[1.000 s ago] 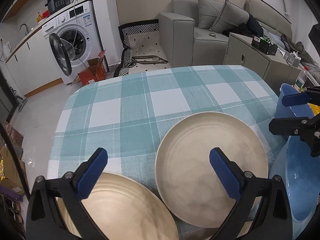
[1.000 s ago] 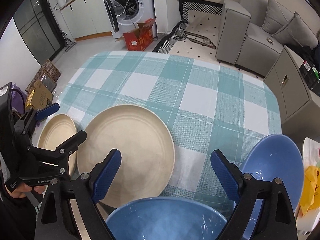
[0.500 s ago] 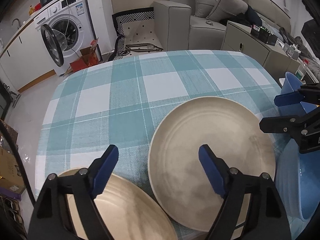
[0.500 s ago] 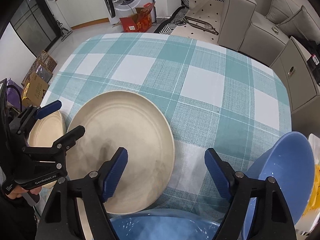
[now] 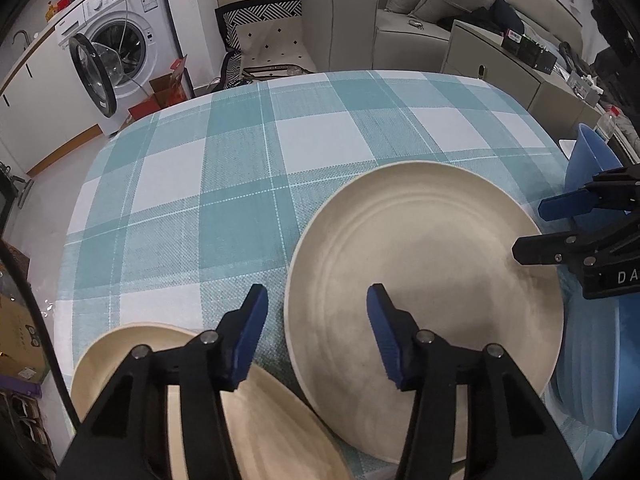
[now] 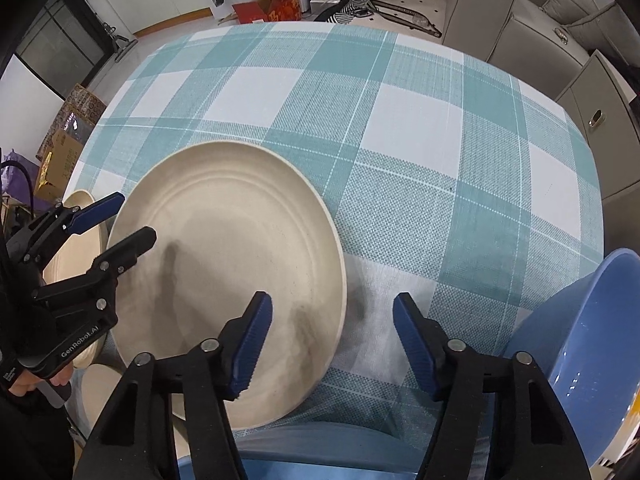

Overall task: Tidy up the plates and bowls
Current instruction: 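Move both grippers toward the rim of the large cream plate, then close both grippers on the cream plate rim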

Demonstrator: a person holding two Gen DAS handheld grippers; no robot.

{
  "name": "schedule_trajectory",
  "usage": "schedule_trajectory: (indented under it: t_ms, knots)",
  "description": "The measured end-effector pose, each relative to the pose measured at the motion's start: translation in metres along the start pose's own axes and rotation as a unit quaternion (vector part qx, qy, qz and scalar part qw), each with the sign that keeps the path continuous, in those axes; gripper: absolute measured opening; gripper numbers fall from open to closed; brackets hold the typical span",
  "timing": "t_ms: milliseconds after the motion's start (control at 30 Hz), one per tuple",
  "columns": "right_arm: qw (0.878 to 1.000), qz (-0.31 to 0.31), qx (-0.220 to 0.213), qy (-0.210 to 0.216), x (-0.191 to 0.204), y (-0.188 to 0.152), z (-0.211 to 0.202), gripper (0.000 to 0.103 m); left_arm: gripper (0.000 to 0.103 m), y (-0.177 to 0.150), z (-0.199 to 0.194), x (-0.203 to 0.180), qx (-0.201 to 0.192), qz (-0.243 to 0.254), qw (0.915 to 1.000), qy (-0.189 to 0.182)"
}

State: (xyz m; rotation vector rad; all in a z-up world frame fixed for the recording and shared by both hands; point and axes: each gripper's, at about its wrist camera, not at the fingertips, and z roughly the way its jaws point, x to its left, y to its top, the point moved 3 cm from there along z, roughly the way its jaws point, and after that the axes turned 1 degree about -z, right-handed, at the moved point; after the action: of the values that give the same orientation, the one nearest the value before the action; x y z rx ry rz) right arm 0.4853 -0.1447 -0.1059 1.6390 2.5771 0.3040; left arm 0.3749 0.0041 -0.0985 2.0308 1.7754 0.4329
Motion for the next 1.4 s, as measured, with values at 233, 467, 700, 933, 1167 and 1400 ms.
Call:
schedule_trajectory:
  t_ms: [233,467,700,933,1167,1400]
  knots:
    - [1.0,0.001,0.014,0.003,0.001,-0.001,0.009,0.056,0.046,-0.003,0.003,-0.004,0.007,0.012,0.9999,-0.003]
    - [1.0,-0.003,0.02,0.001,0.002,-0.001,0.012,0.048,0.039,-0.006,0.006,-0.004,0.011,0.015,0.9998,0.002]
    - [1.0,-0.005,0.025,-0.001,0.003,0.001,0.014,0.035,0.03,-0.005,0.007,0.0,0.012,0.007,0.9999,0.006]
    - [1.0,-0.011,0.021,-0.008,0.005,0.005,0.016,0.017,0.023,-0.004,0.008,0.001,0.01,0.005,0.9999,0.002]
    - [1.0,-0.001,0.009,-0.022,-0.003,0.006,0.015,0.013,0.021,0.001,0.011,-0.003,0.006,0.008,1.0,0.003]
    - [1.0,0.004,0.0,-0.021,-0.008,0.005,0.014,0.013,0.021,0.001,0.011,-0.003,0.006,0.003,1.0,0.001]
